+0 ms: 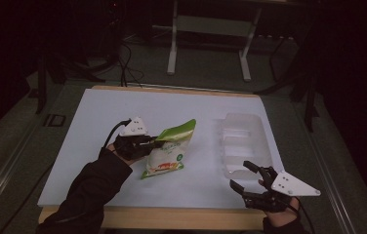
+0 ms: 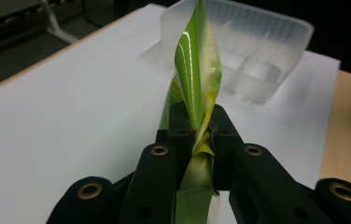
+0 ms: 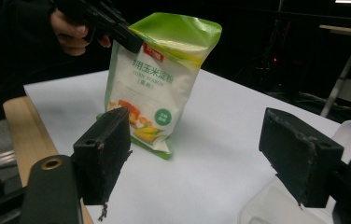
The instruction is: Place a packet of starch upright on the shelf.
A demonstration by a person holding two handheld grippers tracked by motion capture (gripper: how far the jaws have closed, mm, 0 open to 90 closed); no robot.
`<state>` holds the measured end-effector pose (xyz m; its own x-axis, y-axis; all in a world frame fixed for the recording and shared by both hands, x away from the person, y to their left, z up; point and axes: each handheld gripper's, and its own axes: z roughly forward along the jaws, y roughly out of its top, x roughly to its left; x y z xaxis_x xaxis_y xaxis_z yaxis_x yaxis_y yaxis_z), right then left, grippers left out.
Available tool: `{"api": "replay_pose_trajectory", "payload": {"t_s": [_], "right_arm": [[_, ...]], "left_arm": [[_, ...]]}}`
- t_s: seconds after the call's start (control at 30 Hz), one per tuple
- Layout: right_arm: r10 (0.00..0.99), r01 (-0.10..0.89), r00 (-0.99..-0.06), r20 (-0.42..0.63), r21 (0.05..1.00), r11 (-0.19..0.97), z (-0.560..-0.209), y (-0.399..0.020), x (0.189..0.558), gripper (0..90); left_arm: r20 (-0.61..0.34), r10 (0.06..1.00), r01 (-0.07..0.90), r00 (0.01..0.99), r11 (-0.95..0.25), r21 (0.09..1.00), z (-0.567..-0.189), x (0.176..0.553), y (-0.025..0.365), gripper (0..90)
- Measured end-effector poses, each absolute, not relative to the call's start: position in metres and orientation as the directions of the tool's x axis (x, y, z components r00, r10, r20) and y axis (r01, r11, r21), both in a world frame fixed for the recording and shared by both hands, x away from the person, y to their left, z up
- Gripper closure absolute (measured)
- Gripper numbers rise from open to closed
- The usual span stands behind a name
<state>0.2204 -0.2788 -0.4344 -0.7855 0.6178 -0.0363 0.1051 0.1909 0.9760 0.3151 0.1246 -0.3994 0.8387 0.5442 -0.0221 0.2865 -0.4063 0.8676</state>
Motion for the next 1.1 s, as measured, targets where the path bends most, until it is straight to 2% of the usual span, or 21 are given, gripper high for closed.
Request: {"api": "replay_pose_trajectory", "payload": {"t_s": [0.13, 0.37, 0.63, 0.7, 0.87, 1.0, 1.1], "right_arm": [[0.619, 0.104, -0.784, -0.038, 0.976, 0.192, -0.420, -0.279, 0.225, 26.4], [0.617, 0.115, -0.787, -0.025, 0.976, 0.186, -0.394, -0.267, 0.253, 21.8], [0.575, 0.157, -0.818, 0.017, 0.969, 0.193, -0.391, -0.249, 0.277, 17.9], [0.563, 0.184, -0.825, 0.038, 0.962, 0.203, -0.395, -0.239, 0.286, 13.5], [0.524, 0.216, -0.848, 0.077, 0.954, 0.209, -0.401, -0.229, 0.296, 10.8], [0.515, 0.220, -0.854, 0.077, 0.950, 0.222, -0.402, -0.225, 0.297, 10.8], [0.492, 0.201, -0.869, 0.061, 0.950, 0.237, -0.403, -0.222, 0.296, 24.6]], "left_arm": [[-0.049, 0.523, 0.283, 0.851, -0.377, 0.882, -0.391, 0.316, 0.123, 83.6], [-0.035, 0.465, 0.230, 0.885, -0.368, 0.901, -0.371, 0.309, 0.107, 83.6], [-0.048, 0.405, 0.197, 0.913, -0.335, 0.921, -0.356, 0.303, 0.092, 83.7], [-0.052, 0.390, 0.190, 0.919, -0.324, 0.927, -0.353, 0.302, 0.088, 83.6], [-0.062, 0.347, 0.180, 0.936, -0.322, 0.930, -0.351, 0.299, 0.073, 83.6], [-0.061, 0.320, 0.170, 0.945, -0.327, 0.930, -0.350, 0.298, 0.065, 83.6], [-0.064, 0.299, 0.165, 0.952, -0.326, 0.931, -0.349, 0.297, 0.058, 83.6]]}}
